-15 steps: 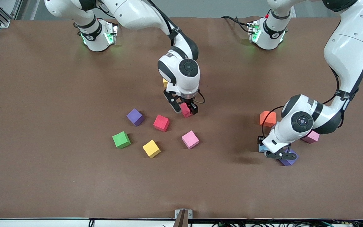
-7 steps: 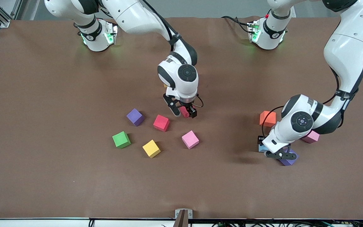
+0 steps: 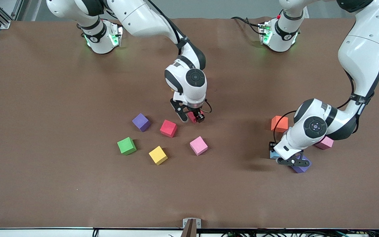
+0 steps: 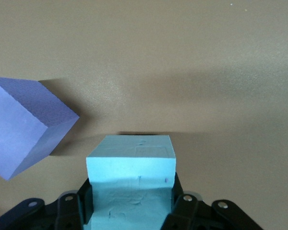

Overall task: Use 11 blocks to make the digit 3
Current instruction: 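Lower the right gripper and grasp the red cube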

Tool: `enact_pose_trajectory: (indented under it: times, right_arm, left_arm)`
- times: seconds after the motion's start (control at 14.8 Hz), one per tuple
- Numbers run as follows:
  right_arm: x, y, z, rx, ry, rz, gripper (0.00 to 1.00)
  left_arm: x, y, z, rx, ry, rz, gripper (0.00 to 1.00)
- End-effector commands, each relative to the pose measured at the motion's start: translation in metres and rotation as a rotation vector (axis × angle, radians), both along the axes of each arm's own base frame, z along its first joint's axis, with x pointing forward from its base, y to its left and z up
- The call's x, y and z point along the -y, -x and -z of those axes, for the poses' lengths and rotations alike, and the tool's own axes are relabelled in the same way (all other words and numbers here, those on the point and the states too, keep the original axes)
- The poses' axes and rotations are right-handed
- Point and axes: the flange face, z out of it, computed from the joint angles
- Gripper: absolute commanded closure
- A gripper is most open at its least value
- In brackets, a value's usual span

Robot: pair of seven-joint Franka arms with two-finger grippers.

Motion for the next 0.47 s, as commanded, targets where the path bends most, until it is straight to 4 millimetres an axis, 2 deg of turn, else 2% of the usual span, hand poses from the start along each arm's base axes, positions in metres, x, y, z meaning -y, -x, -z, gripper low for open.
enact_pose_trajectory:
  times: [0.0,0.07,0.2,0.27,0.34,0.4]
  right_arm:
    - [-0.0046,0.0023,0.0012,0.005,-0.01,0.007,0.31]
    - [-0.005,0.0021,0.0005,0.006,-0.011,0.007,0.41]
    - [-0.0056,0.0016,-0.0024,0.009,-0.015,0.005,0.76]
    - [-0.0045,-0.0002,-0.0046,0.01,-0.018,0.002,0.89]
    - [-0.0017,-0.0037,-0.0058,0.012,-0.018,0.002,0.97]
    - [-0.0008,-0.0047,-0.0067,0.014,-0.016,-0.011,0.98]
  left_arm:
    - [0.0015,-0.0009,-0.0045,0.007,-0.024,0.001,0.53]
    - [0.0017,-0.0004,-0.0039,0.006,-0.024,0.002,0.53]
    - [0.0015,-0.0009,-0.0045,0.007,-0.024,0.0,0.53]
    - [0.0017,-0.0004,-0.0039,0.006,-0.024,0.002,0.53]
    - [0.0017,-0.0004,-0.0039,0.006,-0.024,0.002,0.53]
    - [0.0017,-0.0004,-0.0039,0.006,-0.024,0.002,0.53]
